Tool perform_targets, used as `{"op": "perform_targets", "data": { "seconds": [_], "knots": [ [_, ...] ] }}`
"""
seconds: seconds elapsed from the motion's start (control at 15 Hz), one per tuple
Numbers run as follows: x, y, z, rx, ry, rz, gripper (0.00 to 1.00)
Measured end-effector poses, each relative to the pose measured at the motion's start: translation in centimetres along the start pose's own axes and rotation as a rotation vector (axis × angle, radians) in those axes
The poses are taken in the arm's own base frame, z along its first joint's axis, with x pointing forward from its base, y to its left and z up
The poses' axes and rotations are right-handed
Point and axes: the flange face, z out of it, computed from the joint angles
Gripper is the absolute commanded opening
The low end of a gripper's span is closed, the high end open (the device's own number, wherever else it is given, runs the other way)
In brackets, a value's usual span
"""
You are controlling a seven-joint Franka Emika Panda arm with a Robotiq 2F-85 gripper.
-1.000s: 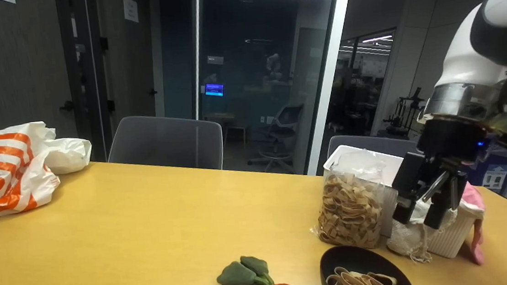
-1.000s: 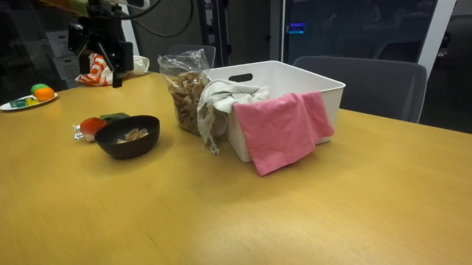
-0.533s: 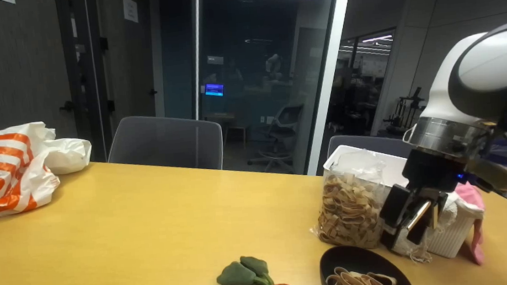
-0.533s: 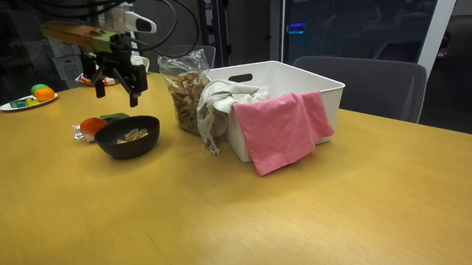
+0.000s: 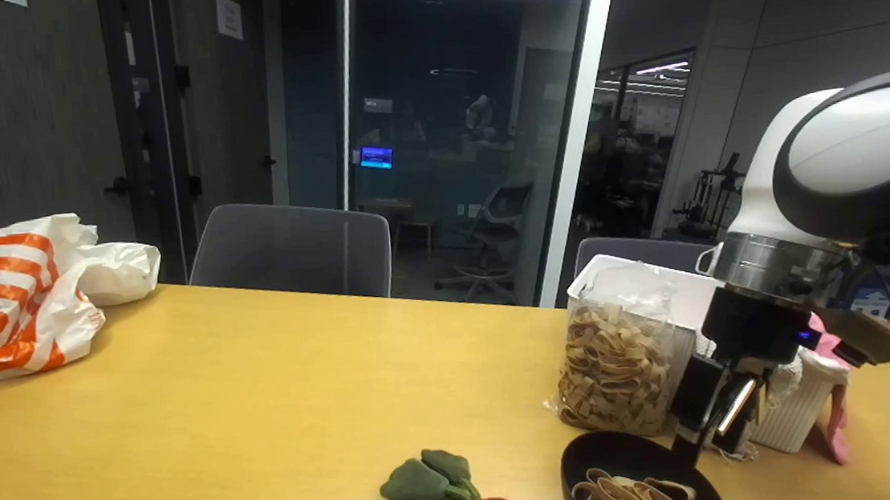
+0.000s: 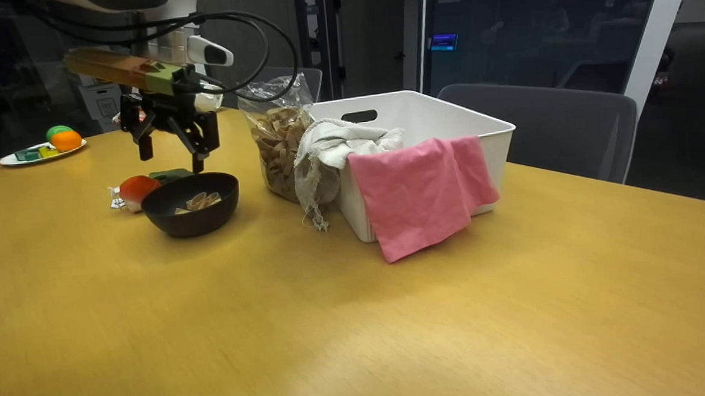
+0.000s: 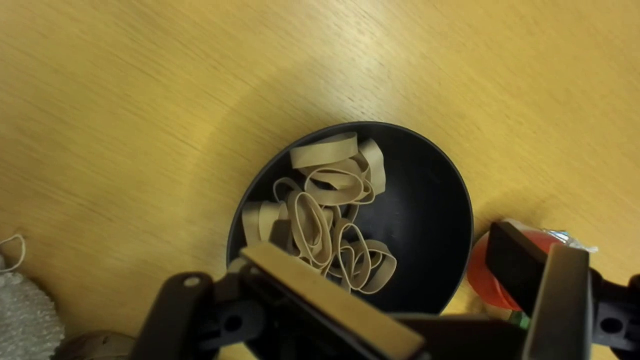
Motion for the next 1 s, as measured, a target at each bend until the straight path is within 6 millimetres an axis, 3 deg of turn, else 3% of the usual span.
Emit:
{"op": "perform_targets", "data": {
  "seconds": [1.0],
  "knots": [
    [2.1,-0.3,8.4,-0.072,0.051,-0.038,1.00]
  ]
}}
